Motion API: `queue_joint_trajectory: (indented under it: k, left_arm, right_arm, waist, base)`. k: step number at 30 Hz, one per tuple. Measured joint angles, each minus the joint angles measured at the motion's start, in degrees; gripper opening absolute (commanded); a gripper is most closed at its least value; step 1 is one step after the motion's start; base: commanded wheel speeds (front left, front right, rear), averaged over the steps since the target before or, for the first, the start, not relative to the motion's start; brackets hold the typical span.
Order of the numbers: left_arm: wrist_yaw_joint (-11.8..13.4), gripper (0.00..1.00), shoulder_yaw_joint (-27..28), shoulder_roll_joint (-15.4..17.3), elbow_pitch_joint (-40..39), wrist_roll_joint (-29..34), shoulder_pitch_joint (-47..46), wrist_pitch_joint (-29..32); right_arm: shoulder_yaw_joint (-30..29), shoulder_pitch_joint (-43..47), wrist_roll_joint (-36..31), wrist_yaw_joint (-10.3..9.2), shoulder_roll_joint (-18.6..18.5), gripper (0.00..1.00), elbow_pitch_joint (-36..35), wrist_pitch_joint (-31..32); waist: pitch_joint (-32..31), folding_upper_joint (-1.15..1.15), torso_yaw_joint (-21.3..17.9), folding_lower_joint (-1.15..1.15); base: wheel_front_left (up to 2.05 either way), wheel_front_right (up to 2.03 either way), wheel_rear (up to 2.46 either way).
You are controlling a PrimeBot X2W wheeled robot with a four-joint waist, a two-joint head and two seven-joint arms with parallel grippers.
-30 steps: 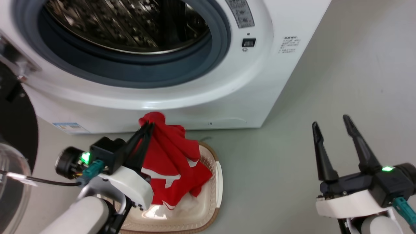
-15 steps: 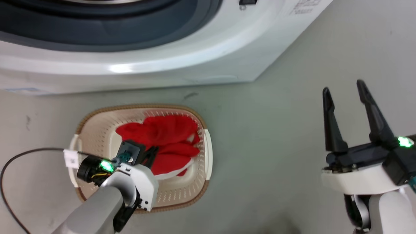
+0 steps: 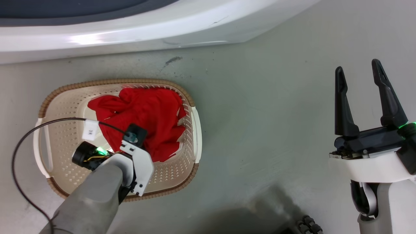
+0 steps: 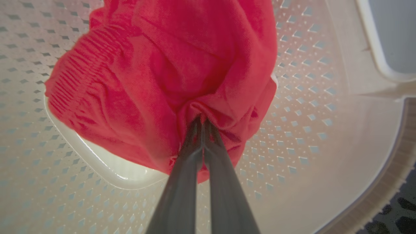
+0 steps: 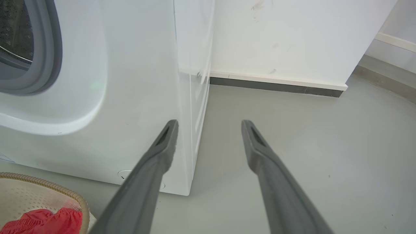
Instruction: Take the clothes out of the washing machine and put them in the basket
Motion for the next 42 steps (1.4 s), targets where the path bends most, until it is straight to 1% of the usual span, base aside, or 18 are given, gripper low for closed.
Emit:
queue_joint_trajectory:
  k: [4, 7, 8, 9, 15, 17, 19, 21, 24, 29, 32, 34, 37, 42]
  left_arm:
    - [-0.9, 0.0, -1.4, -2.3, 5.4, 0.6, -1.7, 1.8]
    - [-1.3, 0.0, -1.9, -3.3, 8.2, 0.4, -2.3, 3.5]
    - [-1.5, 0.03, -2.0, -3.5, 8.7, 0.3, -2.4, 3.9]
    - [-1.5, 1.0, -2.0, -3.6, 9.1, 0.0, -2.4, 3.9]
    - [-1.6, 1.0, -1.8, -4.8, 10.5, -1.1, -1.6, 2.8]
    - [-1.8, 1.0, -1.0, -5.2, 10.6, -2.5, -0.6, 1.5]
    - [-1.9, 1.0, -0.4, -5.6, 10.7, -3.3, 0.2, -0.6]
    - [-1.9, 1.0, 0.7, -6.1, 10.7, -4.7, 1.0, -3.7]
    - [-1.7, 1.0, 1.3, -7.1, 10.7, -5.1, 2.5, -8.0]
    - [-1.2, 1.0, 2.4, -8.6, 10.4, -6.1, 4.9, -11.8]
    - [0.0, 1.0, 3.2, -9.0, 8.9, -6.3, 5.8, -12.8]
    - [1.4, 1.0, 4.6, -8.9, 6.4, -6.5, 6.7, -12.9]
    - [4.4, 1.0, 8.0, -7.8, -1.4, -5.0, 8.4, -13.0]
    - [8.8, 1.0, 14.2, -5.3, -13.6, -0.6, 15.7, -13.0]
  right_arm:
    - [-0.1, -0.3, 0.0, 0.0, 0.0, 1.0, 0.0, 0.0]
    - [0.1, -0.6, 0.1, 0.0, 0.0, 1.0, 0.0, 0.0]
    - [0.1, -0.8, 0.2, 0.0, 0.0, 1.0, 0.1, 0.0]
    - [0.1, -0.9, 0.3, 0.0, 0.0, 1.0, 0.2, 0.0]
    - [0.1, -0.8, 0.2, 0.0, 0.0, 1.0, 0.8, 0.0]
    - [0.1, -0.3, 0.0, 0.0, 0.0, 1.0, 1.1, 0.0]
    - [0.2, 0.3, -0.1, 0.0, 0.0, 1.0, 1.3, 0.0]
    - [0.2, 0.9, -0.4, 0.0, 0.0, 1.0, 1.5, 0.0]
    - [0.1, 2.3, -0.7, 0.0, 0.0, 1.0, 2.0, 0.0]
    - [0.1, 4.6, -1.4, 0.0, 0.0, 1.0, 2.7, 0.0]
    - [-0.2, 6.0, -1.8, 0.0, 0.0, 1.0, 3.1, 0.0]
    - [-0.2, 7.0, -2.0, 0.0, 0.0, 1.0, 3.3, 0.0]
    - [-0.4, 8.4, -2.1, 0.0, 0.0, 1.0, 3.5, 0.0]
    - [-0.5, 10.7, -2.3, 0.0, 0.0, 1.0, 4.0, 0.0]
  waist:
    - [1.5, 0.0, -0.4, 0.0]
    - [1.8, 0.0, -0.7, 0.0]
    - [1.8, 0.0, -0.8, 0.0]
    - [1.7, 0.0, -0.9, 0.0]
    - [-0.8, 0.0, -0.8, -0.01]
    - [-2.2, 0.0, -0.6, -0.01]
    - [-3.8, 0.0, -0.4, -0.01]
    - [-5.6, 0.0, -0.1, -0.01]
    - [-8.5, 0.0, 0.6, -0.01]
    - [-13.7, 0.0, 2.1, -0.02]
    - [-16.6, 0.0, 3.2, -0.02]
    - [-18.5, 0.0, 4.0, -0.02]
    - [-21.2, 0.0, 5.2, -0.02]
    - [-25.5, 0.0, 6.8, -0.02]
  base:
    - [0.0, 0.0, 0.0]
    - [0.0, 0.0, 0.0]
    - [0.0, 0.0, 0.0]
    - [0.0, 0.0, 0.0]
    - [0.0, 0.0, 0.0]
    - [0.0, 0.0, 0.0]
    - [0.0, 0.0, 0.0]
    - [0.0, 0.0, 0.0]
    - [0.0, 0.0, 0.0]
    - [0.0, 0.0, 0.0]
    - [0.0, 0.0, 0.0]
    - [0.0, 0.0, 0.0]
    - [0.0, 0.0, 0.0]
    - [0.0, 0.0, 0.0]
